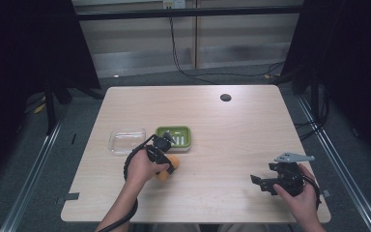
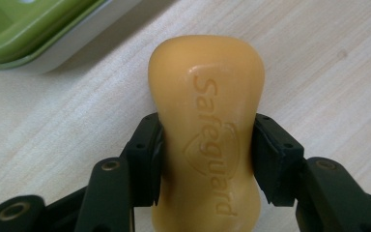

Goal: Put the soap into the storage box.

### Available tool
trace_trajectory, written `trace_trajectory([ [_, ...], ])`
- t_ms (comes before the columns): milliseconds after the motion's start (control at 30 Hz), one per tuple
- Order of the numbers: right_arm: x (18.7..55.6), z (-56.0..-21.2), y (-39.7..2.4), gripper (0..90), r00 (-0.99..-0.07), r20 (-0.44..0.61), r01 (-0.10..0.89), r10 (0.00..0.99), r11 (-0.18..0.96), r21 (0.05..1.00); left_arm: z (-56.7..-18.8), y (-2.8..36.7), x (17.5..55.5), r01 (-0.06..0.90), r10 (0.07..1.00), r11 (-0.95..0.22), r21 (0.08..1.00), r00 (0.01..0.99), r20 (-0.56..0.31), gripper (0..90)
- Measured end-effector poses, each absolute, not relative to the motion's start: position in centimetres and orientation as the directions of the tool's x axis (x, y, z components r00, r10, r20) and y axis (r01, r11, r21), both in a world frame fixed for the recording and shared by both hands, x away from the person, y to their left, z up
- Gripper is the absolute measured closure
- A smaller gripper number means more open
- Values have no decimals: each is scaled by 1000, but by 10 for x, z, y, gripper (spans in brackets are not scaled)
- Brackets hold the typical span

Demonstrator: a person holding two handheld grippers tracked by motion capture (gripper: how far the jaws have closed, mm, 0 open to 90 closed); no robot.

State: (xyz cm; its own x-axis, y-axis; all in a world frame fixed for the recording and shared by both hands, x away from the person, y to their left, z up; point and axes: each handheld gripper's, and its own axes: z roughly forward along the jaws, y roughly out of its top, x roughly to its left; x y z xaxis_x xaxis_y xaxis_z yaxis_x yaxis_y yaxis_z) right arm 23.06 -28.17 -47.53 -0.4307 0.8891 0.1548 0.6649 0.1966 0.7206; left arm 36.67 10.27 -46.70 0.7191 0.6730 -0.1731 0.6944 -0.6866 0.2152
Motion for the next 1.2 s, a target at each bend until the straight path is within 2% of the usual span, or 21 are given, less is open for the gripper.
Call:
trace_trajectory([
  [333, 231, -476, -282, 100, -431, 157, 667, 888, 196, 719, -462, 103, 366, 665, 644, -721, 193, 746, -168, 502],
  [500, 231, -475, -282, 98, -432, 161, 667, 887, 194, 720, -459, 102, 367, 663, 634, -723, 195, 748, -193, 503],
  [700, 231, -475, -282, 96, -433, 161, 668, 887, 195, 718, -452, 99, 368, 600, 575, -777, 190, 800, -172, 502],
  [767, 231, -475, -282, 94, -434, 162, 667, 886, 195, 719, -451, 98, 367, 612, 587, -769, 185, 790, -175, 503],
  [1200, 231, -476, -282, 84, -446, 175, 670, 878, 197, 716, -440, 91, 369, 517, 500, -840, 165, 856, -135, 503],
])
